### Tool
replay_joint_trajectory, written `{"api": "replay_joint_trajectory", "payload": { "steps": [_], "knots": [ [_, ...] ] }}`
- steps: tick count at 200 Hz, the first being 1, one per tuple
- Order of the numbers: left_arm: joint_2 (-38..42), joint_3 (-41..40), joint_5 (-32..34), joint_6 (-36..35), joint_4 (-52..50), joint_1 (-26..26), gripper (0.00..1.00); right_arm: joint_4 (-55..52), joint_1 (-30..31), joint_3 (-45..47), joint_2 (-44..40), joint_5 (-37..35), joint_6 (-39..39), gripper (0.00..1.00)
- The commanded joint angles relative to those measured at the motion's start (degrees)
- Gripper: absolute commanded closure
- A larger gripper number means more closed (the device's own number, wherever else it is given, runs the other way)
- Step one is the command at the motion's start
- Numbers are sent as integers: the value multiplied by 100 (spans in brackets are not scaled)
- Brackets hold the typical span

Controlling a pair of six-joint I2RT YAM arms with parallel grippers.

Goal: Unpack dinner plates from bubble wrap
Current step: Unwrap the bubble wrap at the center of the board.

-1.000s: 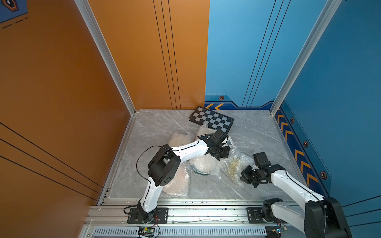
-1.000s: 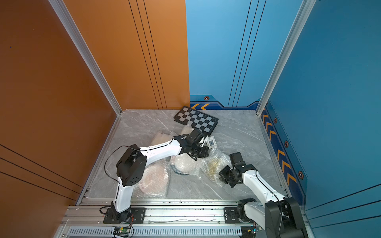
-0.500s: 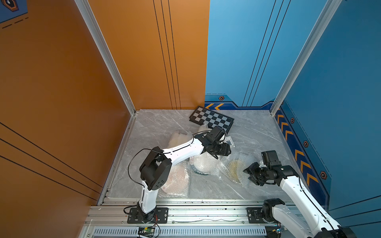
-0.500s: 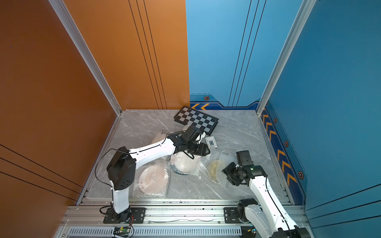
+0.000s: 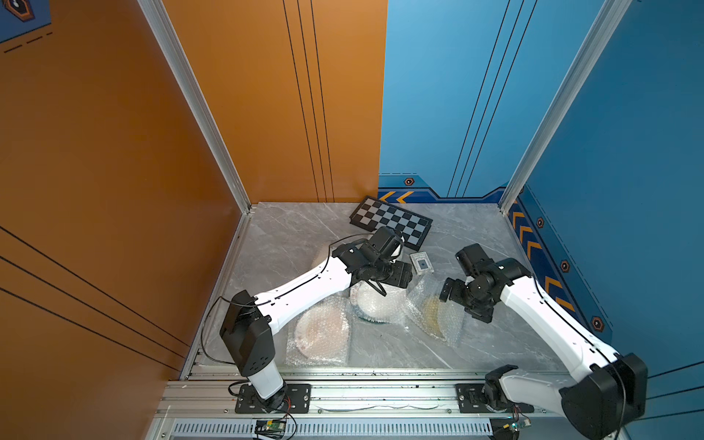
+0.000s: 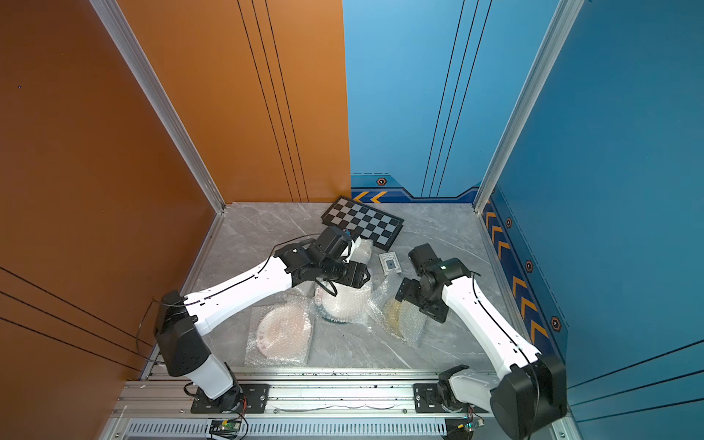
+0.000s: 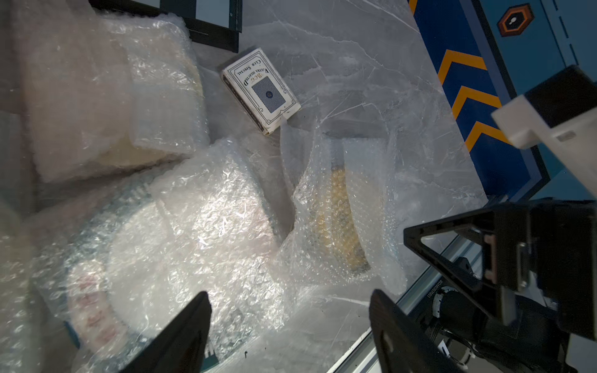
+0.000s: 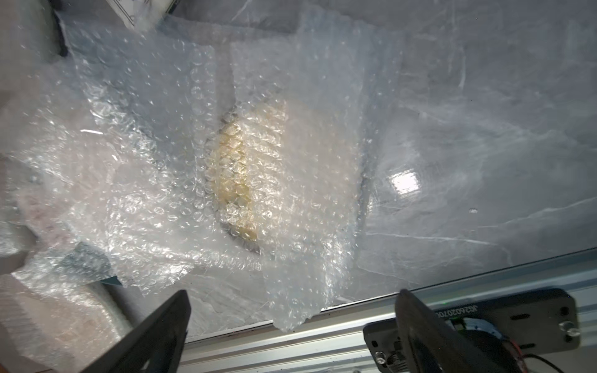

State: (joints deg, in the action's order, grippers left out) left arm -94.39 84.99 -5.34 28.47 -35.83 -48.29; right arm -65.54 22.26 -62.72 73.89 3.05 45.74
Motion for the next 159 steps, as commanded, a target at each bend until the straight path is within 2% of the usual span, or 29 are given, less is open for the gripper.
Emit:
{"api": "replay_joint_trajectory", "payload": {
  "steps": [1,36,77,113,159],
  "knots": [
    [297,-328,266,-121,-355,100,21,-627,309,-431,534,-771,-338,0],
    [836,-820,371,-13,-345,120,20,-671,694,-872,1355,-1225,-404,0],
    [1386,-1306,381,47,-354,271,19,-636,1000,-953,2002,-1524,-393,0],
    [1664,-1576,344,89,-345,390,18,-591,1051,-878,2155,-1583,-357,0],
    [1611,-1565,271,74,-287,452,17,-536,989,-346,1960,-1540,-241,0]
  ]
}}
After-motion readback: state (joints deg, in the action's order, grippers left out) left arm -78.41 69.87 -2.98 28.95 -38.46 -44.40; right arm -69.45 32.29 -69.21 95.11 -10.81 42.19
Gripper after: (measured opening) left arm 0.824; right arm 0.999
